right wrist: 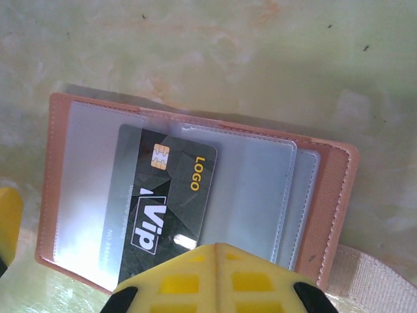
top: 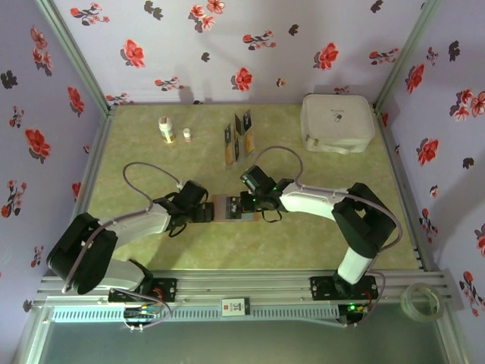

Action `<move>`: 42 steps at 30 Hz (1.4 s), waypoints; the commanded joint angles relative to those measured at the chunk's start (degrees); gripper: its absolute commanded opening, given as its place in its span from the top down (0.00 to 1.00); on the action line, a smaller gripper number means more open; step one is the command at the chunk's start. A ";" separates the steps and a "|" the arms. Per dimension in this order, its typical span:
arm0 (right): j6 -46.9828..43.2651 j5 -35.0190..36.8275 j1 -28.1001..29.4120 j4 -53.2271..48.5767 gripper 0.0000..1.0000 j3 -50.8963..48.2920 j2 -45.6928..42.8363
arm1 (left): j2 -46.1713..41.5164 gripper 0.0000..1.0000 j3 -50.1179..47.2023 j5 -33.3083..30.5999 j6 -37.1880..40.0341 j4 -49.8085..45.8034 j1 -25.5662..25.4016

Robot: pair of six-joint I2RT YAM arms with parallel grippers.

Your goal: Put the credit cards into the card holder

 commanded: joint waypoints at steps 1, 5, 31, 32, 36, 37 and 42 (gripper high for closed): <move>-1.29 1.36 -0.24 -1.59 1.00 2.10 1.83 | 1.26 0.00 0.89 0.53 1.22 1.10 0.43; -1.42 1.18 -0.20 -1.67 1.00 3.39 3.19 | 1.94 0.00 0.74 0.77 1.04 1.88 0.45; -0.14 -2.31 0.28 -0.70 1.00 7.79 8.65 | 4.30 0.00 -0.82 2.66 0.42 5.92 0.48; -0.13 -2.50 0.36 -0.66 1.00 8.05 8.92 | 4.36 0.00 -0.83 2.62 0.45 5.96 0.44; 0.19 -3.11 0.99 -0.63 1.00 9.05 9.69 | 4.43 0.00 -1.01 2.79 0.44 6.27 0.47; 0.21 -3.28 1.07 -0.61 1.00 9.36 9.95 | 4.39 0.00 -0.96 2.88 0.44 6.35 0.42; 0.55 -4.24 1.99 -0.43 1.00 10.83 11.04 | 4.49 0.00 -1.11 2.97 0.29 6.75 0.50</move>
